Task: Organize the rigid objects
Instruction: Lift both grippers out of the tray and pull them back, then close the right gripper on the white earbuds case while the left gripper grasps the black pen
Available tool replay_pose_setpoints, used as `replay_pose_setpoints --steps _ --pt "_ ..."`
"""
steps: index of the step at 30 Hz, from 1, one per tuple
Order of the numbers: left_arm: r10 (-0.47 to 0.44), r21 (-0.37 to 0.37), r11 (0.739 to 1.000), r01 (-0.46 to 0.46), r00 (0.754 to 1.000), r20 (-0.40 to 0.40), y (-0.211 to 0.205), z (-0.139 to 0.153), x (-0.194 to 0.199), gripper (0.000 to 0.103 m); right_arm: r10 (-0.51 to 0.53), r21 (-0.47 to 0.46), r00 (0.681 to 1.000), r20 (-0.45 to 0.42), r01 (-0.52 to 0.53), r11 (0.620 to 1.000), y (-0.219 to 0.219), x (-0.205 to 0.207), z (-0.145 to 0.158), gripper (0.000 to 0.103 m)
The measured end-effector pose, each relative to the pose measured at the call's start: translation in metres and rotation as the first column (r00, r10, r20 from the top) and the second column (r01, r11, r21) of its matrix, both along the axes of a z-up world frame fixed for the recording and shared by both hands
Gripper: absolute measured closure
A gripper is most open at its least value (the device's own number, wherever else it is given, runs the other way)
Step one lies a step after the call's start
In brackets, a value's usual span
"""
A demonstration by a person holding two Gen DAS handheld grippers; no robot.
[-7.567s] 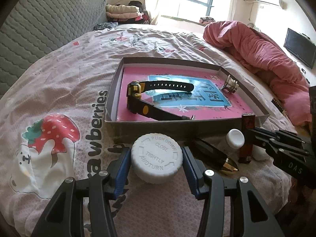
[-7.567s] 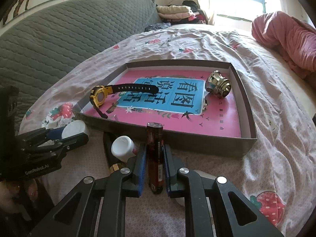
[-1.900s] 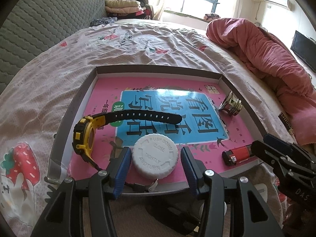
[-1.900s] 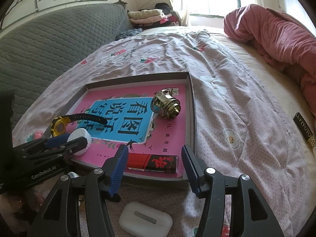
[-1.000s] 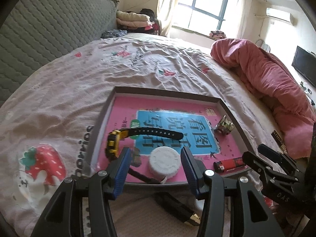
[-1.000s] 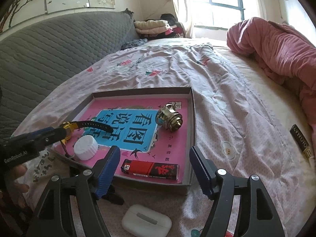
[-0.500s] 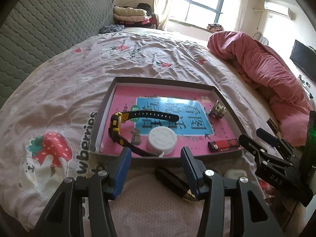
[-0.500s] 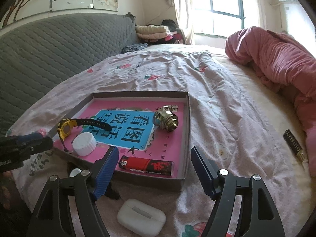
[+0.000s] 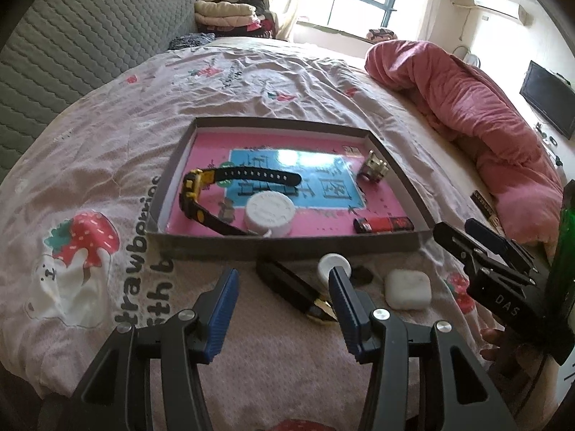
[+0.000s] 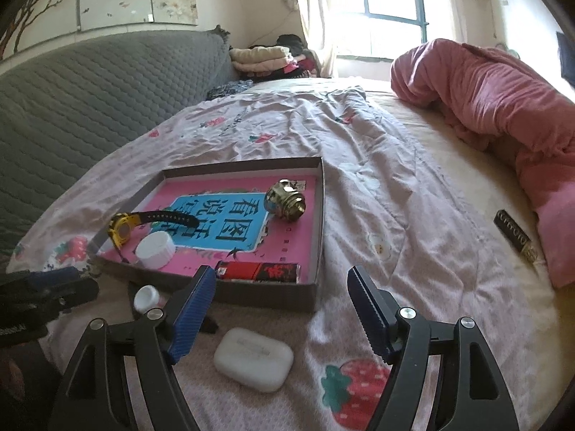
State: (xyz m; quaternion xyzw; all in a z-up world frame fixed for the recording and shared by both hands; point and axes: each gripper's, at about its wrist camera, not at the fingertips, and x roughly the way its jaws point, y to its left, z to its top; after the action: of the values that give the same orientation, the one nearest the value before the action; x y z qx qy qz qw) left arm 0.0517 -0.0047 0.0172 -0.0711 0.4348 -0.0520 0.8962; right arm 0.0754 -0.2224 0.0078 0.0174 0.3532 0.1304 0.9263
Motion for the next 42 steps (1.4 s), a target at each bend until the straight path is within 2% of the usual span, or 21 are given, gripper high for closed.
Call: replay_pose_setpoints --steps 13,31,37,42 --pt "-0.026 -0.021 0.999 0.025 0.999 -0.027 -0.003 -0.004 -0.010 0.051 -0.010 0.038 0.999 -0.036 0.012 0.999 -0.005 -0.019 0.000 0.026" --pt "-0.033 -0.043 0.999 0.031 0.997 -0.066 -0.004 -0.014 -0.017 0.051 0.062 -0.045 0.995 -0.073 -0.066 0.997 0.010 -0.038 -0.010 0.026" --pt "-0.036 -0.026 0.999 0.034 0.996 -0.086 -0.009 -0.024 -0.015 0.051 0.079 -0.077 0.992 -0.098 -0.087 0.993 0.017 -0.034 -0.018 0.026" --pt "-0.039 -0.047 0.998 0.034 0.993 -0.113 -0.015 -0.033 -0.005 0.051 0.084 -0.097 0.988 -0.130 -0.097 0.991 0.021 -0.028 -0.028 0.026"
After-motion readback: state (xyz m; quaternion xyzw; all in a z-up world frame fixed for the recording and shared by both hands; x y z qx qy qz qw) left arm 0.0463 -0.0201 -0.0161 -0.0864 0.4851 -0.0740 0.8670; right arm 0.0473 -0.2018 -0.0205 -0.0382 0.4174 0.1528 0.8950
